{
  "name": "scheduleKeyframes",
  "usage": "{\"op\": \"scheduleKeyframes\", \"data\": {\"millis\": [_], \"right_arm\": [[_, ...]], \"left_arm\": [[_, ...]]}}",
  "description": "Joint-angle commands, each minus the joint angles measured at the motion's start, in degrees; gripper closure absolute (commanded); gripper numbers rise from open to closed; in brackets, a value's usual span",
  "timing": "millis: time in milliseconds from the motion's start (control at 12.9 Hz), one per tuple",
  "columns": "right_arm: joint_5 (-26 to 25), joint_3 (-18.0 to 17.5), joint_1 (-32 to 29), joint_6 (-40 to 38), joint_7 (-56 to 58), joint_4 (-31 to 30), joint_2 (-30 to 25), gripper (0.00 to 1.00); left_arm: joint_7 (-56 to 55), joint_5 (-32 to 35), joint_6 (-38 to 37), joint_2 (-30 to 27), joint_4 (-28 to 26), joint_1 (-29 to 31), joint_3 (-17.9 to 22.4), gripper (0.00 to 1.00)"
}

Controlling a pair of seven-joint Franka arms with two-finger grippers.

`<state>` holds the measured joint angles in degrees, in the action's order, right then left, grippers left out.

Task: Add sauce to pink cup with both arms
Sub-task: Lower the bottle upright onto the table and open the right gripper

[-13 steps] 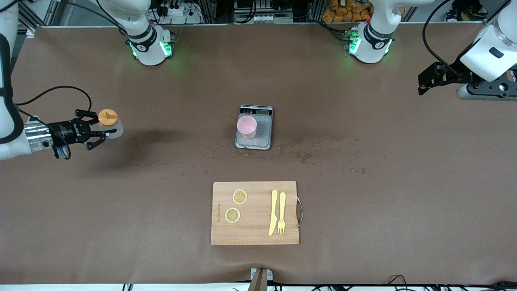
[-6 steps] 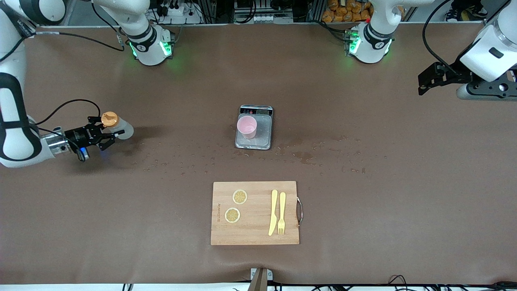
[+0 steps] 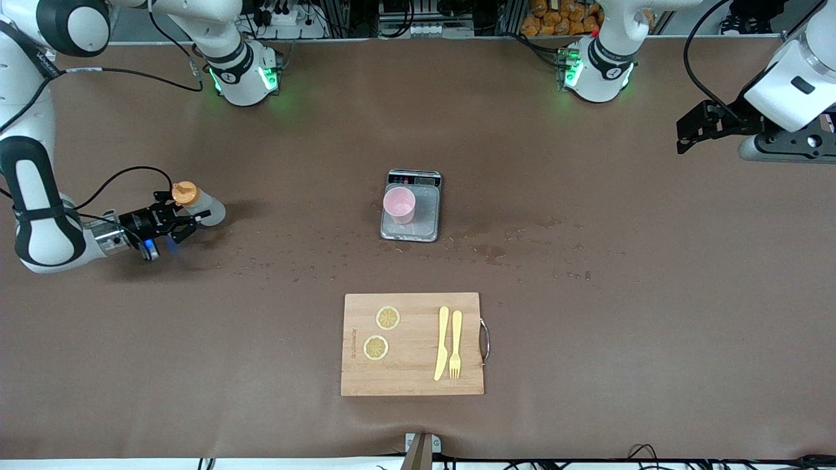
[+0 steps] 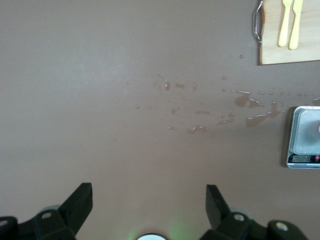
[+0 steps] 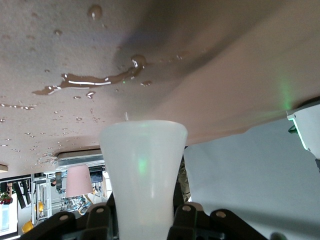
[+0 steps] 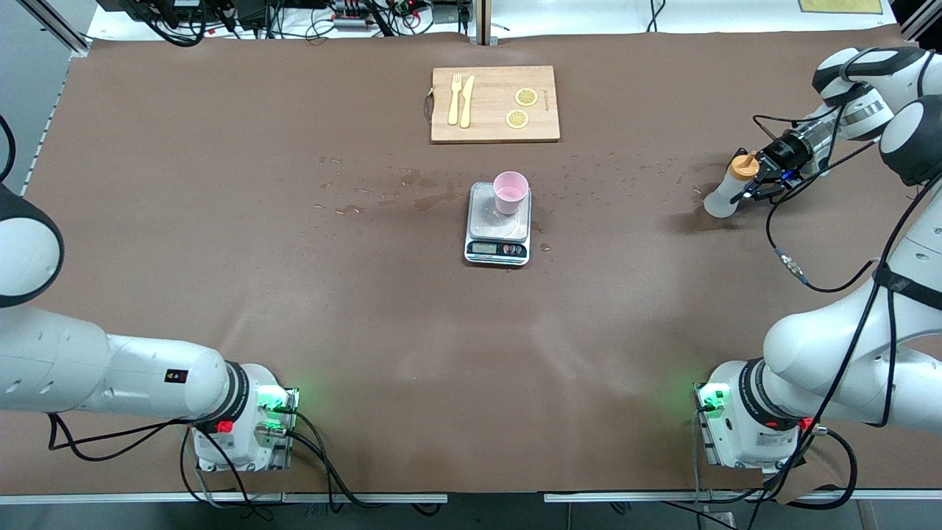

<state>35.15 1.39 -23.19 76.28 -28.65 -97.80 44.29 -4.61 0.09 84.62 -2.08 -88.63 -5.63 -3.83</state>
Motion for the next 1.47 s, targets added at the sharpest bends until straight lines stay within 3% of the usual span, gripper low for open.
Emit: {"op": "scheduleKeyframes", "data": {"millis": [0, 232, 387, 542, 774, 1007, 1162, 1394], "right_arm": [[0.62, -0.77, -2.2, -1.31, 2.1, 3.74, 2.64, 0.5], [0.54, -0.77, -2.38, -0.61, 2.29, 3.84, 3.44, 0.47], [0.53, -0.77, -2.38, -0.43, 2.29, 3.93, 3.88, 0.36], [0.53, -0.77, -2.03, -0.43, 1.85, 4.28, 3.88, 0.0], [-0.08, -0.69, -2.56, -1.13, 1.58, 8.39, 3.79, 0.0], [-5.08, -0.69, -3.61, -4.46, 1.58, 15.51, 3.61, 0.0], [-7.72, -0.69, -3.7, -7.79, 1.58, 20.51, 3.26, 0.0], [-7.82, -0.86, -3.44, -15.26, 1.67, 29.13, 2.65, 0.0]], "left_arm": [[1.0, -1.05, 0.72, -0.03, 0.04, 0.79, -0.12, 0.0], [1.0, -1.05, 0.72, -0.03, 0.04, 0.79, -0.12, 0.0], [1.0, -1.05, 0.72, -0.03, 0.04, 0.79, -0.12, 0.0], [1.0, -1.05, 0.81, 0.05, -0.05, 0.88, -0.12, 0.0], [1.09, -2.02, 0.81, 0.32, -0.05, 1.93, -0.12, 0.0], [1.09, -2.37, 0.81, 0.32, 0.13, 1.93, -0.12, 0.0], [1.09, -2.37, 0.81, 0.32, 0.12, 1.93, -0.12, 0.0], [1.09, -2.37, 0.81, 0.14, 0.12, 1.85, -0.3, 0.0]]}}
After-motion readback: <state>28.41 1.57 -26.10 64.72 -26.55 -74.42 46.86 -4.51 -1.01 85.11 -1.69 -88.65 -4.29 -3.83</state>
